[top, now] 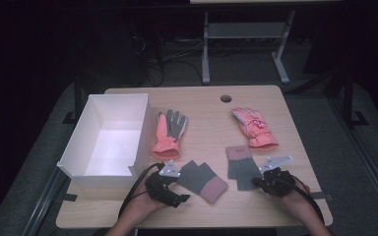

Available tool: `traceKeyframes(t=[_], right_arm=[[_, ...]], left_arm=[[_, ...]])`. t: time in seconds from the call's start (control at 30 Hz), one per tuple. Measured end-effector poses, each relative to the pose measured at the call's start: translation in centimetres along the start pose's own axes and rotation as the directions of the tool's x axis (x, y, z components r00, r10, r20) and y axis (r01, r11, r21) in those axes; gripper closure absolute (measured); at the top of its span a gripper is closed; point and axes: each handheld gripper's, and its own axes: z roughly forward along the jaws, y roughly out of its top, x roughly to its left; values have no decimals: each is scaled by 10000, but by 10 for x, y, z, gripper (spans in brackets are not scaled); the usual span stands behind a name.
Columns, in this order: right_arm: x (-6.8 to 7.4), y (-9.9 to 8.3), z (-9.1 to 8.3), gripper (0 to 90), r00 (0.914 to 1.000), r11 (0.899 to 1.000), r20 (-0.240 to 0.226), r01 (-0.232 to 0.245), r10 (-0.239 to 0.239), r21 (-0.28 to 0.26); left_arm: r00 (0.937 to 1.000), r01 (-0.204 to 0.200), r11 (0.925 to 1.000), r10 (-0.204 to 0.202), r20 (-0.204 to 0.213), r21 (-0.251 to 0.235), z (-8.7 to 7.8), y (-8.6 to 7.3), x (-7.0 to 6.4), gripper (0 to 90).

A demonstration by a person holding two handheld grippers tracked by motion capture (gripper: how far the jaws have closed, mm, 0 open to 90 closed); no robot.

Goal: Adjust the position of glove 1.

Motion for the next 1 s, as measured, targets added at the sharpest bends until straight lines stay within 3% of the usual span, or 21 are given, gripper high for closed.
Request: traceKeyframes(t=[0.1, 0.27, 0.4, 0.6, 0.8, 1.0], right_arm=[[0, 0, -7, 900, 10000, 9998, -47, -24, 23, -197], [-17, 18, -5, 900, 9993, 9983, 334, -157, 176, -563], [-40, 45, 8, 900, 9971, 9946, 678, -289, 357, -995], [-57, 64, 25, 900, 9945, 9921, 875, -474, 577, -1164], [-62, 67, 44, 900, 9945, 9969, 903, -467, 524, -640], [-59, 61, 39, 900, 9944, 9981, 970, -384, 430, -484]], left_arm=[[10000, 3, 10000, -3, -7, 13, 1, 0, -1, 219], [10000, 7, 10000, -7, -2, 19, 1, 0, 0, 219], [10000, -17, 10000, 17, 37, -13, 2, 0, 0, 219], [10000, 47, 10000, -47, 56, -31, 2, 0, 1, 219], [10000, -35, 10000, 35, 54, 18, 1, -1, 2, 219], [10000, -30, 10000, 30, 56, 17, 1, 0, 2, 219]])
